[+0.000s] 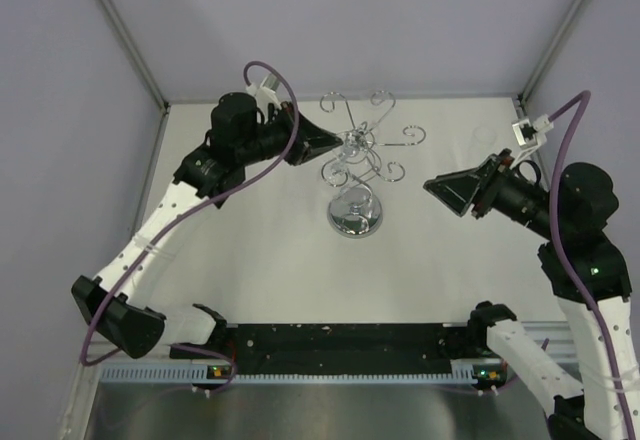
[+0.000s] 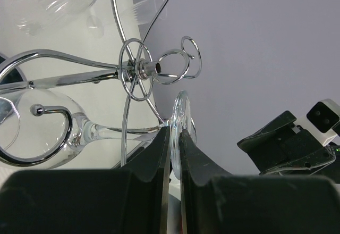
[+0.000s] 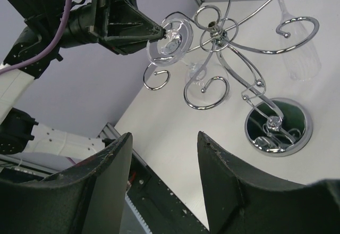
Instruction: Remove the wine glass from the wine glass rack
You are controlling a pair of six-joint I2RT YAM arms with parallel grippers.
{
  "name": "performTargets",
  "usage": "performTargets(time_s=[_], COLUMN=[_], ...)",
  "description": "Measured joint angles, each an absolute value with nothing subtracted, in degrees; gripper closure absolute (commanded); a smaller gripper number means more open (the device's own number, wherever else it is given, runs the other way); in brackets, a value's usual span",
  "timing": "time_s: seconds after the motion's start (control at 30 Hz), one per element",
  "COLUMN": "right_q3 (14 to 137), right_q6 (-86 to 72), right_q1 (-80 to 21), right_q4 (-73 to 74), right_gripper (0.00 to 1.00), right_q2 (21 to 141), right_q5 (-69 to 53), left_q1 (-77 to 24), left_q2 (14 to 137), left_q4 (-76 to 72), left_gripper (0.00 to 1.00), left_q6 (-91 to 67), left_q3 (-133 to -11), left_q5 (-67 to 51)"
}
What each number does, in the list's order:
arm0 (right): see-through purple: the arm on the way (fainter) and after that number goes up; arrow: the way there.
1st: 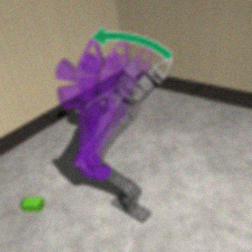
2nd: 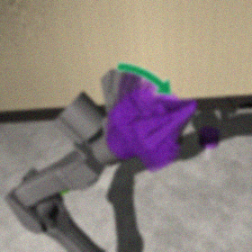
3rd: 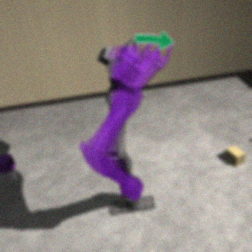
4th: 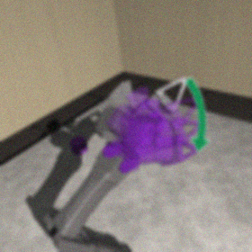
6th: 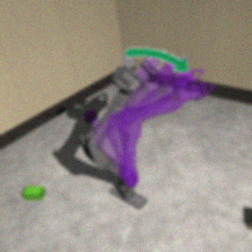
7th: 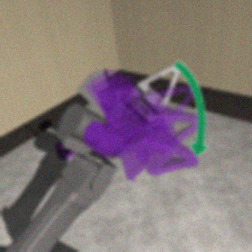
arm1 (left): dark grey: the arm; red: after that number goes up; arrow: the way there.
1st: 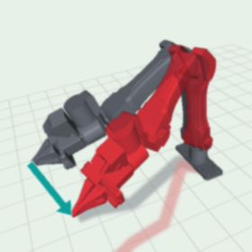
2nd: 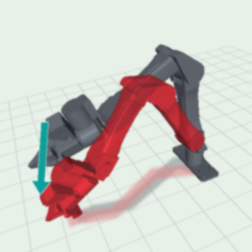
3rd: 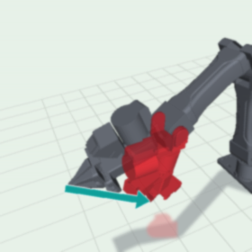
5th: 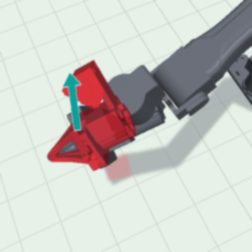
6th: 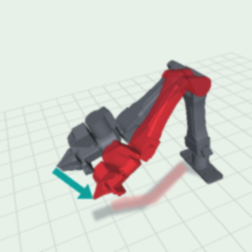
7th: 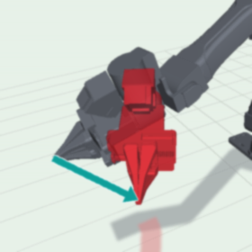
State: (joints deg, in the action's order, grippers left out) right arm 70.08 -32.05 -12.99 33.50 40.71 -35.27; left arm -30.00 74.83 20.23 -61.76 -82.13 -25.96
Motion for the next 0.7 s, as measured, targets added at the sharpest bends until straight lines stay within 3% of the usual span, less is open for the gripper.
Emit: performTargets(time_s=[0.7], right_q3=[68.2], right_q6=[-34.2], right_q1=[-13.0], right_q4=[31.5], right_gripper=[0.48], right_q2=[39.8], right_q5=[-36.1], left_q1=[-35.8], left_q2=[75.0], left_q4=[17.7], left_gripper=[1.0], left_q6=[-63.5], left_q3=[-79.1], left_q5=[-26.7])
